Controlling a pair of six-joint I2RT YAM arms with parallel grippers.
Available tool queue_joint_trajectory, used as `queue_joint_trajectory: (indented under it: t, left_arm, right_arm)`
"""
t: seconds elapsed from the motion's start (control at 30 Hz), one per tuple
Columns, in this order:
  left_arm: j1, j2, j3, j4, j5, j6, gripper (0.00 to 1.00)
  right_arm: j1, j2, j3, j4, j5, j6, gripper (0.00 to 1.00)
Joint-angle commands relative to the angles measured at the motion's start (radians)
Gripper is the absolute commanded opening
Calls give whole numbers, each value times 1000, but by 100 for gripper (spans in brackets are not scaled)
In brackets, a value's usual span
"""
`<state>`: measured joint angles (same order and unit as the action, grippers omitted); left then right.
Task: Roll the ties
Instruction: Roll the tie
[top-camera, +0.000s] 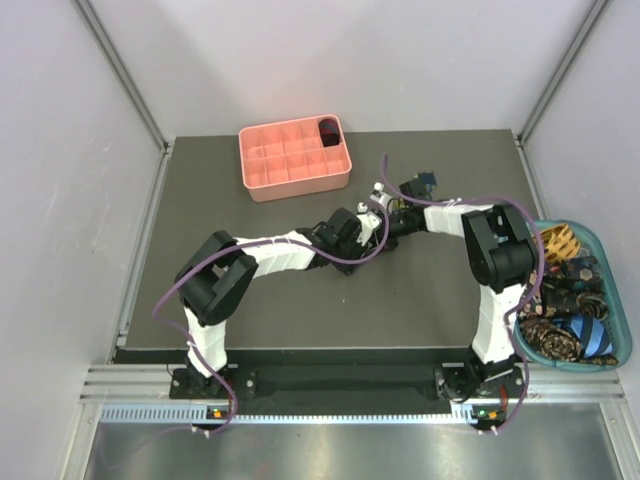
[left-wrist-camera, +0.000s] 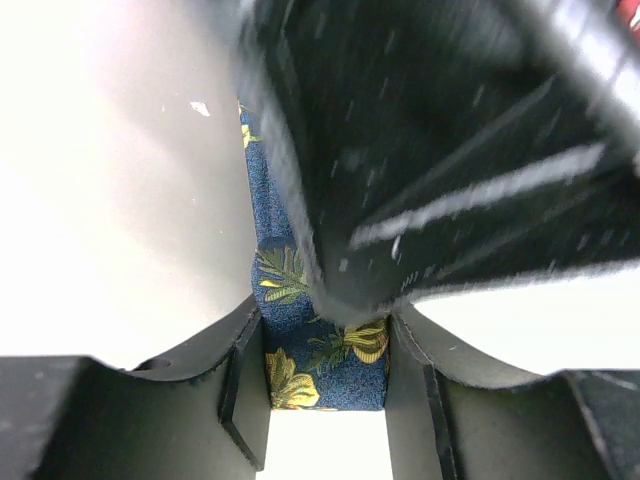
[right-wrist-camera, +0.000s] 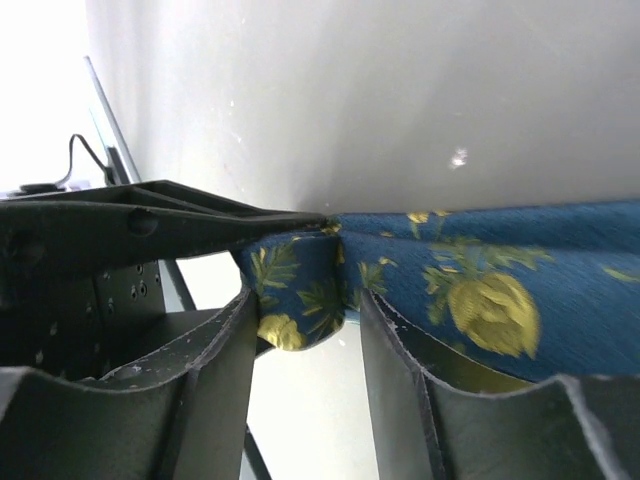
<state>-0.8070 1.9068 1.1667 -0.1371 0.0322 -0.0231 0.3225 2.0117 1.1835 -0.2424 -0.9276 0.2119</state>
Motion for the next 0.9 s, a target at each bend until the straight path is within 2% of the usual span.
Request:
queue_joint_trajectory:
  t: [0.0, 0.2, 0.27, 0.4, 0.43, 0.53, 0.73, 0.87]
  left_arm:
    - [-4, 57, -13, -121, -2, -9, 26]
    - [-4, 74, 25, -183, -9, -17, 25]
    - [-4, 84, 53, -222, -8, -28, 24]
    - [-4, 113, 112, -318, 0, -43, 24]
    - [-4, 136, 152, -385, -5, -54, 23]
    - [-3, 191, 223, -484, -20, -67, 21]
    - [-6, 251, 312, -578, 9, -64, 20]
    - [-6, 274, 356, -633, 5, -67, 20]
  right_arm:
    - [-65, -64, -31, 123, 23, 49, 45]
    - [-146, -175, -156, 306, 65, 182, 46]
    - [-172, -226, -197, 313, 110, 198, 43]
    - [-174, -339, -283, 327, 209, 185, 44]
    - [-172, -365, -307, 331, 248, 182, 44]
    - [-148, -468, -412, 368, 308, 172, 44]
    - [-63, -675, -606, 419, 493, 176, 41]
    - [73, -847, -712, 411, 676, 169, 40]
